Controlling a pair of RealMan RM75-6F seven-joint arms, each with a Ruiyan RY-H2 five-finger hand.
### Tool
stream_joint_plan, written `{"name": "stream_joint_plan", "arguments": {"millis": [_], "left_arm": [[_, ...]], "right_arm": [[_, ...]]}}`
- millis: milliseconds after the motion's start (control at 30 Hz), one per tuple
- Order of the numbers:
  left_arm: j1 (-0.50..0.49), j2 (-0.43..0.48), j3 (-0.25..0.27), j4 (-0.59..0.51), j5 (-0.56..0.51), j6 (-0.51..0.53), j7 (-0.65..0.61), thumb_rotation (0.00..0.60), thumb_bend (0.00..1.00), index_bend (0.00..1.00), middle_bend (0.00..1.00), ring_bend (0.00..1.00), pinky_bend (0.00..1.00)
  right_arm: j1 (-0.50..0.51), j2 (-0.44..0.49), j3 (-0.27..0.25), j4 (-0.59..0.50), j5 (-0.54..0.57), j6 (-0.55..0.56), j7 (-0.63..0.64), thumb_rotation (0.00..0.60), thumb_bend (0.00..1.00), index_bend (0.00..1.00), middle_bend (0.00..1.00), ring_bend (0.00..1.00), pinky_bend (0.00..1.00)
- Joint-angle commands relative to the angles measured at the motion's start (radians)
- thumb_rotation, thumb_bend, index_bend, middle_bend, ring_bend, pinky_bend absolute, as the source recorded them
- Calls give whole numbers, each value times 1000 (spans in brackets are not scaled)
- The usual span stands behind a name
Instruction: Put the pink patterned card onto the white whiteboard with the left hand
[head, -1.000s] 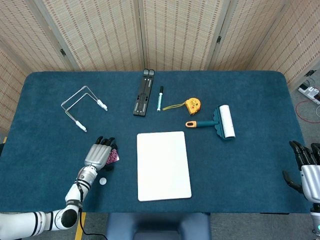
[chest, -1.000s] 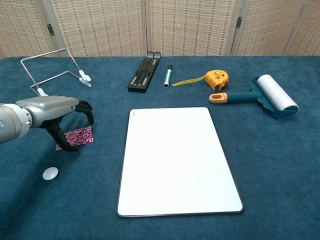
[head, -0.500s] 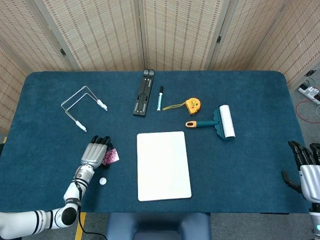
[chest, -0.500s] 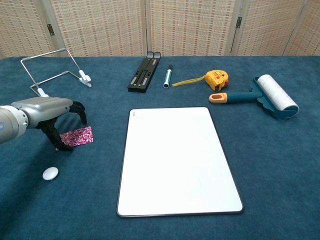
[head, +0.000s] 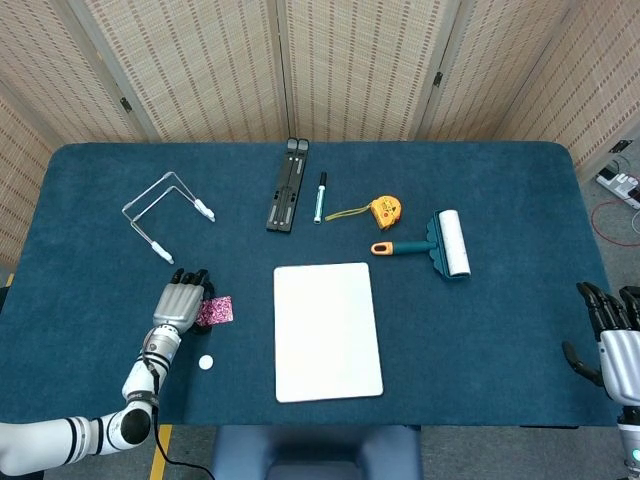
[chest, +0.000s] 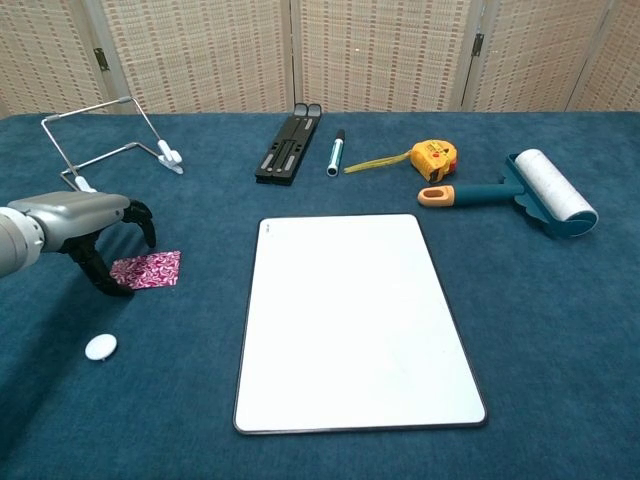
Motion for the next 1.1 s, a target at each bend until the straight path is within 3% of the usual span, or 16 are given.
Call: {"name": "stream_joint_plan", "arguments": {"millis": [33,800,1100], "left_arm": [[-3,2,0,-3,-11,-2,5,600,243,326,120,150,0],[-9,7,13,-19,21,-2,-26,600,280,431,154,177,0],[-16,68,1,-135,94,5,-51,600,279,436,160,177,0]], "right_arm": [[0,1,0,0,-1,0,0,600,367,6,119,142,36],[-2,-3,2,10,6,-1,10,600,367,10,120,142,36],[-1,-1,2,8,3,-1,9,600,368,12,120,143,36]]}}
